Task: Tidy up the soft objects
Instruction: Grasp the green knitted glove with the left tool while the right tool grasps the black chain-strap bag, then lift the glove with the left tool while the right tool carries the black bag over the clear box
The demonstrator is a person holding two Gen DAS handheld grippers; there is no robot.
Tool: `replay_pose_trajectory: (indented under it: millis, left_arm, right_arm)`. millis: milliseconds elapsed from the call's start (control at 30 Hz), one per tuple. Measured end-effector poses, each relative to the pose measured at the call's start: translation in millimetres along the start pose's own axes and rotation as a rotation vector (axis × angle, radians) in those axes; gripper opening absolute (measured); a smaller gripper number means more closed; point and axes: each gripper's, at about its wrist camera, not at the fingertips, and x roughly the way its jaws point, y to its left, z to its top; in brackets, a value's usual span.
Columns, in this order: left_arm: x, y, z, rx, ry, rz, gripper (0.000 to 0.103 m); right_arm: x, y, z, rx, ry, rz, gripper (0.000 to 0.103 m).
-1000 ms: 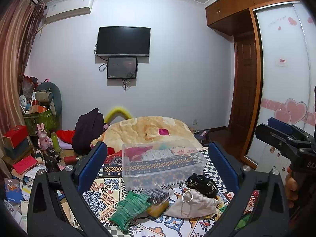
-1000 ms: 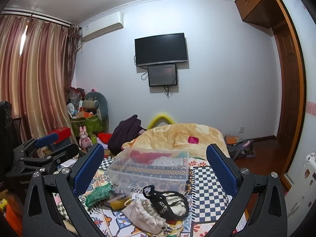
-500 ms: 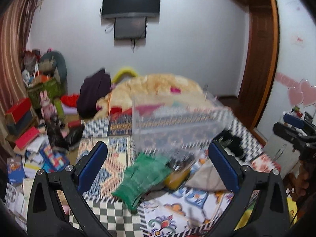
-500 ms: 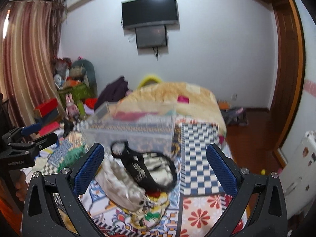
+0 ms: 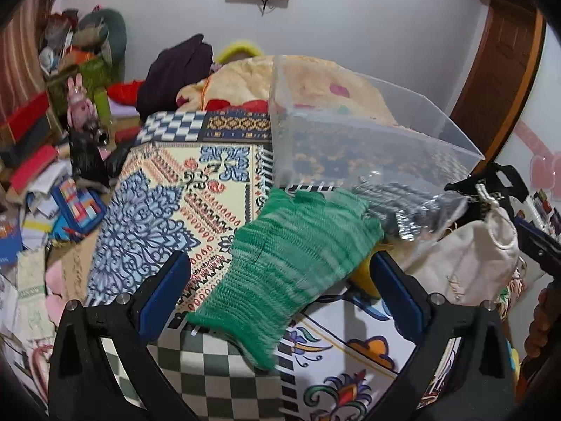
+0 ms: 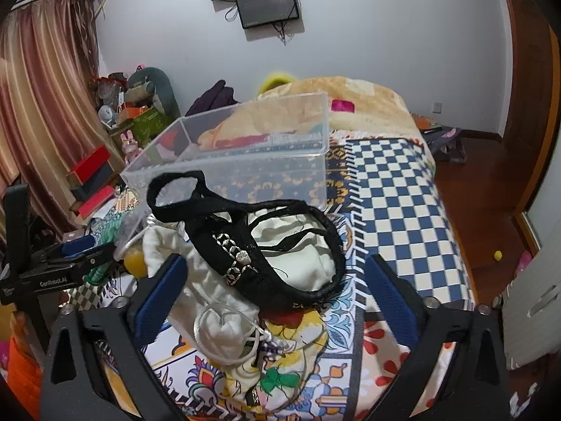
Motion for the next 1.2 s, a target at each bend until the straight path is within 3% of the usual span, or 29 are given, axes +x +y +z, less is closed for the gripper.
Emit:
replay_pose_trajectory:
  millis: [133, 200, 367, 500, 600, 800, 1200]
  left_arm:
    - [9, 6, -4, -0.028, 0.013, -0.04, 0.103]
    - [9, 7, -5, -0.029, 0.01, -0.05, 0.09]
    - [5, 7, -8, -0.019, 0.003, -0.055, 0.068]
    - [-6, 3, -11, 0.006, -0.017, -0.056, 0.042]
    - [-14, 0, -11, 0.029, -0.03, -0.053, 0.03]
    - [-34, -5, -6, 0.062, -0.09, -0.058, 0.015]
    - [-85, -35, 42, 0.134, -0.281, -0.111, 0.014]
  right_arm:
    - [8, 2, 1, -0.005, 0.026, 0.021, 0.074]
    - [11, 1, 1, -0.003, 0.03, 0.03, 0.059]
    - [9, 3, 0, -0.024, 0.02, 0.05, 0.034]
    - [3, 9, 1, -0.063, -0.008, 0.025, 0.025]
    - [1, 12, 6, -0.075, -0.027, 0.024, 0.017]
    - [-17, 13, 15, -0.093, -0.095, 0.023, 0.015]
    - [-49, 18, 45, -0.117, -0.248, 0.019, 0.014]
